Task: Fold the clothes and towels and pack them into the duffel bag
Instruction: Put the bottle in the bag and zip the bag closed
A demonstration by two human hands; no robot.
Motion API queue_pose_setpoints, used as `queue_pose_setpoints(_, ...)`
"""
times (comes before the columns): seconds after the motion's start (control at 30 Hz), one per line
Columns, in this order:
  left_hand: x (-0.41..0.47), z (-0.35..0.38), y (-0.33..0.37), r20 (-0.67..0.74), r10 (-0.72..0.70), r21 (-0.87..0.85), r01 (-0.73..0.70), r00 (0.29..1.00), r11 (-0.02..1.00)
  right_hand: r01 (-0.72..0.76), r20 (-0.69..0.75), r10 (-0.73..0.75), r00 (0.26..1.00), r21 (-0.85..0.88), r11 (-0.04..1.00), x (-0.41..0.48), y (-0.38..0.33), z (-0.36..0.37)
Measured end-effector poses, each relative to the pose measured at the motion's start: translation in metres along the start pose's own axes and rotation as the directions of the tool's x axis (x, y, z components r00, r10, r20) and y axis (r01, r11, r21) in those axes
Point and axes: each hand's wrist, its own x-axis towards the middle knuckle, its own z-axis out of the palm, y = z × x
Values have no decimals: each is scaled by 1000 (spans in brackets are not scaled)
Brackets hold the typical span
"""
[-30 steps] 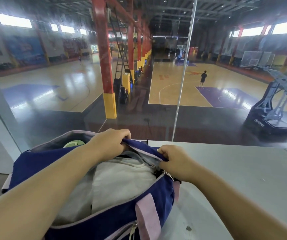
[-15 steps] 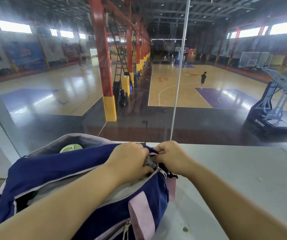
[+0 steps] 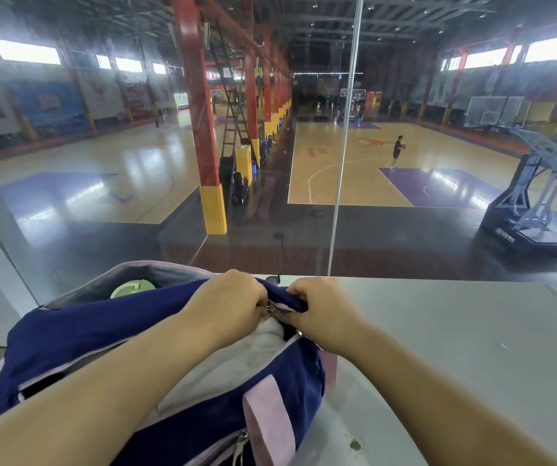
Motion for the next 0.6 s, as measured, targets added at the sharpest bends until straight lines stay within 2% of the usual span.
queue_pose_setpoints(0.17,-20,-6,-28,12,-160,7,160,987,987,-35,23,40,999,-193,981,-4,-3,0)
queue_pose_setpoints(0.43,-66,-12,-83,-49,-365,117,368,930,923,-117,38,139,990,-348,930,-3,-24,-2)
queue_pose_setpoints(0.5,-71,-9,-85,-81,-363,121,371,928,921,-75,57,109,992,-412,908,1,-39,-2)
queue_pose_setpoints(0.6,-71,-5,-81,-132,-350,114,365,927,924,73,89,-36,995,-452,889,10,-69,6)
